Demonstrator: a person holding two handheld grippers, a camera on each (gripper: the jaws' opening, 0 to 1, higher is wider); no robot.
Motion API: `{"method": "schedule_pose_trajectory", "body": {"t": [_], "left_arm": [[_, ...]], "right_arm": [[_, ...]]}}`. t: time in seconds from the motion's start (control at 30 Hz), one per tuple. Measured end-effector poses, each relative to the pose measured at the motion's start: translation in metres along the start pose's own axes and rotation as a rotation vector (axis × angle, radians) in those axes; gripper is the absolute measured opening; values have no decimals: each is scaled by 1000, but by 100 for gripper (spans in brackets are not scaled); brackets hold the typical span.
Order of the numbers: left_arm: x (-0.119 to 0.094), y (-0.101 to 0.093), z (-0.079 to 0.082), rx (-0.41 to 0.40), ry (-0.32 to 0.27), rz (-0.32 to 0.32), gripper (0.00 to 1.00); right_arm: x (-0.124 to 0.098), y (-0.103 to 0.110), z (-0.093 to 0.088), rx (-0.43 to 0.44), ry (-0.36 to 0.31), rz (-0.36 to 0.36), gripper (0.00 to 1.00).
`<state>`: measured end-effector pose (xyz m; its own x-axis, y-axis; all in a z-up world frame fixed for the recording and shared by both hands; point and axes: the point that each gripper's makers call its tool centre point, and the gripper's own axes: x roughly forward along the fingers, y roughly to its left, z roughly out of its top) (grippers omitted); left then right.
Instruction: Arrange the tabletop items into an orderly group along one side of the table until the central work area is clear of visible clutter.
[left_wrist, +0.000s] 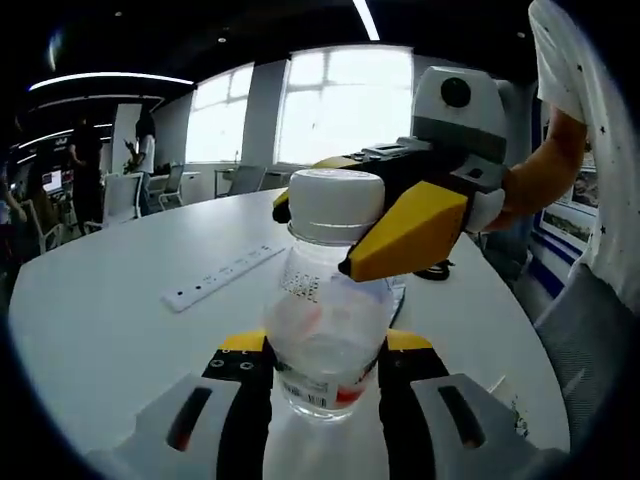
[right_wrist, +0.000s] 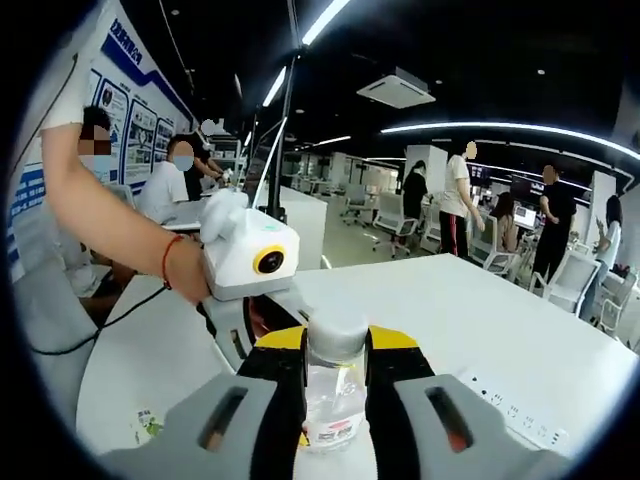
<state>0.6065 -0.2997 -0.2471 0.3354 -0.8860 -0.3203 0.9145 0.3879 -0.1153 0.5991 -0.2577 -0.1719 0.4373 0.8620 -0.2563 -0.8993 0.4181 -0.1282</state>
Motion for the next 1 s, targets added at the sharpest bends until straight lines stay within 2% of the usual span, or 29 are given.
{"method": "schedule_pose_trajectory", "body": {"t": [0.7,0.93,1.0], "left_arm": [[4,-3,-15,29,47,-14,41],[5,-3,-14,25,40,-16,41],[6,-3,-13,21,39,-16,41]], "right_arm": [[0,5,-17,-9,58,-18,19],[-3,3,-18,9,66,-24,20],[-4,1,-19,36,71,-30,20]]}}
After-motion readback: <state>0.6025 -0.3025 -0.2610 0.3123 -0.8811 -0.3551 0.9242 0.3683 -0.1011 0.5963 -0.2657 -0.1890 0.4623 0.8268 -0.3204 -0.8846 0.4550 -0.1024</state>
